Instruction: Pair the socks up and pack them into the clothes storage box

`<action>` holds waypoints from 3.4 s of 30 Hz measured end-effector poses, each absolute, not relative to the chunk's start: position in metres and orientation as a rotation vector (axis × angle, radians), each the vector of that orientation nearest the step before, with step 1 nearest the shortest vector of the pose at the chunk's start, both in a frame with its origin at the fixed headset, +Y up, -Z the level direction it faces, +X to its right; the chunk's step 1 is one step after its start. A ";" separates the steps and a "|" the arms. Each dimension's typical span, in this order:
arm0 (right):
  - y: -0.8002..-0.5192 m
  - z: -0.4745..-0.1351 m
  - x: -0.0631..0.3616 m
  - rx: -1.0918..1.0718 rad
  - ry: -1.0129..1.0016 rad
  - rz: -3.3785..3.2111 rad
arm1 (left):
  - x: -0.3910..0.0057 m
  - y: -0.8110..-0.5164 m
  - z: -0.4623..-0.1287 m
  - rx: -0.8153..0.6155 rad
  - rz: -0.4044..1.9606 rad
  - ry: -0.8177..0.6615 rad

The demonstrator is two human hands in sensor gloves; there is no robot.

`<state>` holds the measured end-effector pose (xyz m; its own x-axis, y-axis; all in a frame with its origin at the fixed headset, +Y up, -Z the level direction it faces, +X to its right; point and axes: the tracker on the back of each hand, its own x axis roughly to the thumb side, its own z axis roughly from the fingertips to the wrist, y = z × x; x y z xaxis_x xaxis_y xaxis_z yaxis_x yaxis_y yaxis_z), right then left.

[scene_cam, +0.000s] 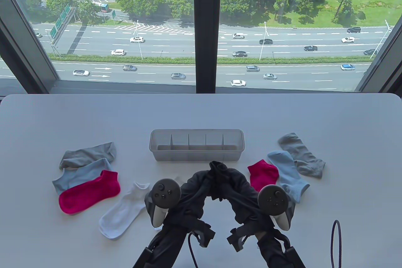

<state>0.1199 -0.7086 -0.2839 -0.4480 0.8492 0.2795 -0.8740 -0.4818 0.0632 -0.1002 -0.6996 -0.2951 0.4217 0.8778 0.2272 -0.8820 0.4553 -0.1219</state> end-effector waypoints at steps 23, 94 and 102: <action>-0.715 -0.285 0.105 0.476 -0.017 2.275 | -0.096 -0.694 -0.299 -0.196 1.016 -0.439; -0.706 -0.283 0.114 0.336 -0.267 2.359 | -0.091 -0.709 -0.305 -0.487 0.958 -0.441; -0.708 -0.287 0.128 0.221 -0.192 2.134 | -0.086 -0.697 -0.295 -0.095 0.765 -0.532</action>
<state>0.1279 -0.7076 -0.2865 -0.5343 0.8128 0.2322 -0.8412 -0.5382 -0.0516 -0.0857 -0.6969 -0.2945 0.5969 0.6814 0.4236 -0.6346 0.7240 -0.2703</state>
